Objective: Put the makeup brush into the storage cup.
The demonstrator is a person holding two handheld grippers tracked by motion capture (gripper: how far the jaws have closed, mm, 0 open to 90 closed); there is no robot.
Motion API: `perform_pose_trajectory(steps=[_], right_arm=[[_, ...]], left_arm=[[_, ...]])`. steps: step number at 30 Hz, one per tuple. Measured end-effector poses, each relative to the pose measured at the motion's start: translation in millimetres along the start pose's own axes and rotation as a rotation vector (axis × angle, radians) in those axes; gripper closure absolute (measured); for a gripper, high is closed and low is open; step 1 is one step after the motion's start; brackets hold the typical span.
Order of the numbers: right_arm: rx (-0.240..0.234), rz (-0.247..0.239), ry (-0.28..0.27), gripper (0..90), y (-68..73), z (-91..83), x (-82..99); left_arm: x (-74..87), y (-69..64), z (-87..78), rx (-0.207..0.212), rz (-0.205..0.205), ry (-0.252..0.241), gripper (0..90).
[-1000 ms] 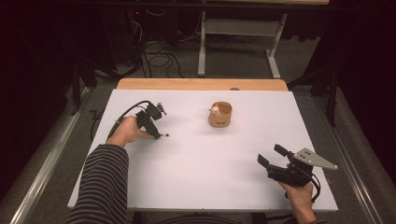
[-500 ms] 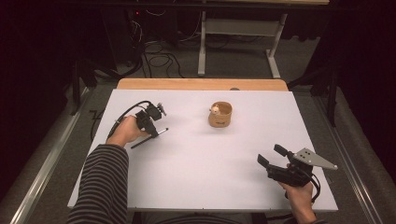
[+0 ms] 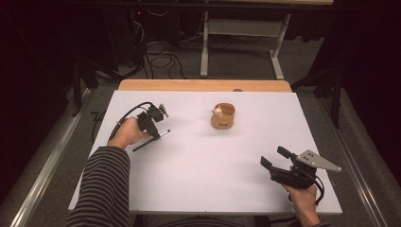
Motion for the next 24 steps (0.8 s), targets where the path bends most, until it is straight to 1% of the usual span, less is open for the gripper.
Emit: perform_pose_trajectory(steps=[7,9,13,16,18,21,23,24], right_arm=[[0.0,0.001,0.002,20.2,0.1,0.5,0.1],[0.0,-0.003,0.002,20.3,0.7,0.7,0.0],[-0.002,-0.005,0.003,20.3,0.8,0.7,0.1],[-0.003,-0.007,0.003,20.3,0.9,0.7,0.1],[-0.003,-0.008,0.004,20.4,1.2,0.9,0.1],[-0.002,-0.01,0.004,20.3,1.6,1.1,0.1],[-0.002,-0.013,0.006,20.3,1.7,1.3,0.1],[-0.003,-0.015,0.005,20.3,1.9,1.3,0.0]], left_arm=[[1.7,-2.1,-2.7,0.007,-0.001,0.001,83.5],[1.5,-2.4,-4.6,-0.001,0.0,-0.011,83.4],[1.8,-4.6,-10.8,0.0,0.005,-0.027,83.5],[2.1,-6.1,-15.5,0.0,0.001,-0.044,83.6],[2.7,-7.2,-18.7,-0.002,0.007,-0.051,83.6],[3.6,-9.8,-24.3,-0.004,0.009,-0.072,83.6],[4.4,-10.6,-28.4,-0.013,0.002,-0.088,83.6],[5.2,-11.3,-30.5,-0.011,0.001,-0.093,83.6]])
Point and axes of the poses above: each handheld gripper's, and its own axes: z roughly forward along the jaws, x roughly out of its underside, y roughly to its left, the point moved 8 cm from there along z, roughly forward along the jaws, and after that the axes turned 9 degrees about y, right-handed, at the moved point
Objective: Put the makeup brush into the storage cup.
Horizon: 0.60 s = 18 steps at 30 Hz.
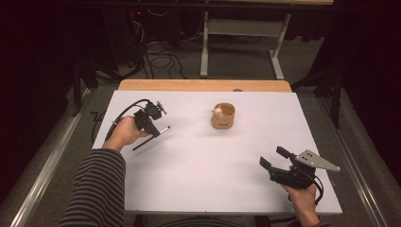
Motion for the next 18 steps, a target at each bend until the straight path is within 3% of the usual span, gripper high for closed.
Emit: perform_pose_trajectory(steps=[18], right_arm=[[-0.004,-0.012,0.004,20.4,2.6,0.4,0.1]], left_arm=[[0.9,-20.6,-35.6,0.019,0.028,-0.131,83.7]])
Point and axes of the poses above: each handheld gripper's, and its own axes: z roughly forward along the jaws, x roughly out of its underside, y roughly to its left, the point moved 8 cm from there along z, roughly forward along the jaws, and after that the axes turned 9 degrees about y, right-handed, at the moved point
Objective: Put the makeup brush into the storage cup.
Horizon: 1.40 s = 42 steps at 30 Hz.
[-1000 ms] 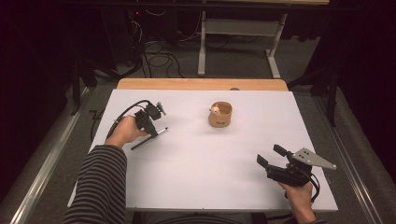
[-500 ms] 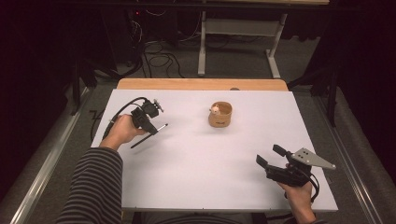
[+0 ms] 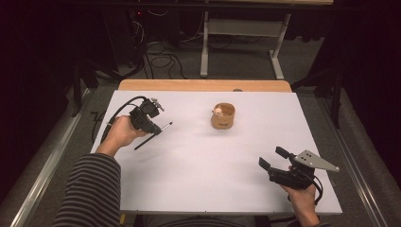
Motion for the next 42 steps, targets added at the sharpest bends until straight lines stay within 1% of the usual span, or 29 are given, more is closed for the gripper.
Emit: perform_pose_trajectory(steps=[5,10,13,19,21,23,27,29,31,32,34,37,38,42], right_arm=[[-0.002,0.0,0.0,20.4,0.5,0.1,0.0],[-0.005,-0.001,-0.002,20.4,0.8,0.1,-0.2],[-0.005,0.0,-0.002,20.3,0.9,0.2,-0.2],[-0.006,0.002,-0.001,20.3,1.2,0.2,-0.1],[-0.006,0.0,0.005,20.3,1.0,1.3,0.2],[-0.008,-0.002,0.004,20.3,1.5,1.8,-0.2],[-0.008,-0.003,0.004,20.3,2.3,1.0,0.2],[-0.008,-0.003,0.003,20.3,2.3,0.7,0.1],[-0.007,-0.004,0.004,20.4,2.4,0.8,0.1],[-0.007,-0.006,0.001,20.3,2.4,0.9,-0.1],[-0.007,-0.006,0.003,20.3,2.4,1.1,-0.1],[-0.008,-0.006,0.003,20.3,2.6,1.4,-0.1],[-0.008,-0.006,0.003,20.3,2.7,1.3,-0.1],[-0.009,-0.004,0.003,20.3,2.8,1.2,0.0]], left_arm=[[0.3,-7.1,-11.2,0.005,0.013,-0.035,83.7],[4.5,-11.9,-22.1,0.005,0.013,-0.079,83.7],[7.9,-14.4,-26.9,0.01,0.006,-0.108,83.7],[11.7,-21.3,-34.6,0.025,0.004,-0.161,83.7],[11.6,-25.3,-37.4,0.04,0.004,-0.192,83.7],[12.0,-28.6,-38.5,0.038,0.013,-0.2,83.7],[10.2,-37.5,-41.1,0.053,0.016,-0.24,83.7],[10.3,-42.1,-41.9,0.054,0.031,-0.243,83.7],[10.0,-46.3,-43.1,0.057,0.038,-0.244,83.7],[10.1,-47.6,-44.2,0.054,0.05,-0.244,83.6],[10.1,-50.6,-46.3,0.055,0.057,-0.254,83.6],[10.2,-54.7,-48.7,0.064,0.057,-0.275,83.6],[10.8,-55.6,-49.7,0.062,0.063,-0.279,83.7],[11.2,-63.0,-54.5,0.076,0.067,-0.317,83.6]])
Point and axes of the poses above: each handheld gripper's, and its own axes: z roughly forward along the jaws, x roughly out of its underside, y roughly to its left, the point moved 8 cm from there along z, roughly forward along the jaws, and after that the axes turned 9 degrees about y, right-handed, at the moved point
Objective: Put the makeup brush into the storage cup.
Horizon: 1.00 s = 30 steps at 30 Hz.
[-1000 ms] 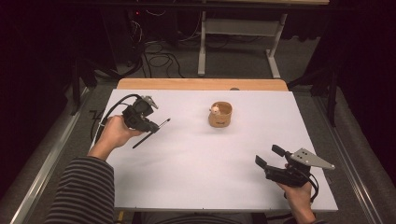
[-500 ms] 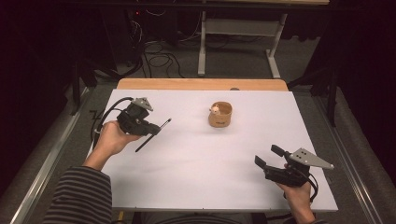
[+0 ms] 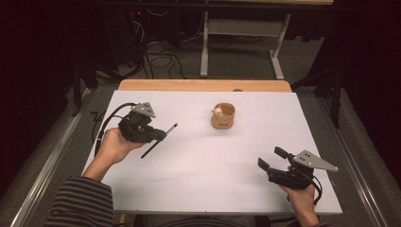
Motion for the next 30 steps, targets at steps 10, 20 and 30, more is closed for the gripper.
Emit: perform_pose_trajectory(steps=[10,20,30], right_arm=[[-0.005,-0.001,0.002,20.3,0.7,0.3,0.2],[-0.006,-0.004,0.003,20.4,1.2,0.6,0.3],[-0.012,-0.005,0.005,20.5,2.1,1.0,0.3]], left_arm=[[-0.3,-17.5,-7.9,0.031,0.023,-0.075,83.7],[3.6,-27.9,-10.9,0.05,0.025,-0.127,83.6],[11.0,-38.6,-9.9,0.08,0.003,-0.193,83.6]])
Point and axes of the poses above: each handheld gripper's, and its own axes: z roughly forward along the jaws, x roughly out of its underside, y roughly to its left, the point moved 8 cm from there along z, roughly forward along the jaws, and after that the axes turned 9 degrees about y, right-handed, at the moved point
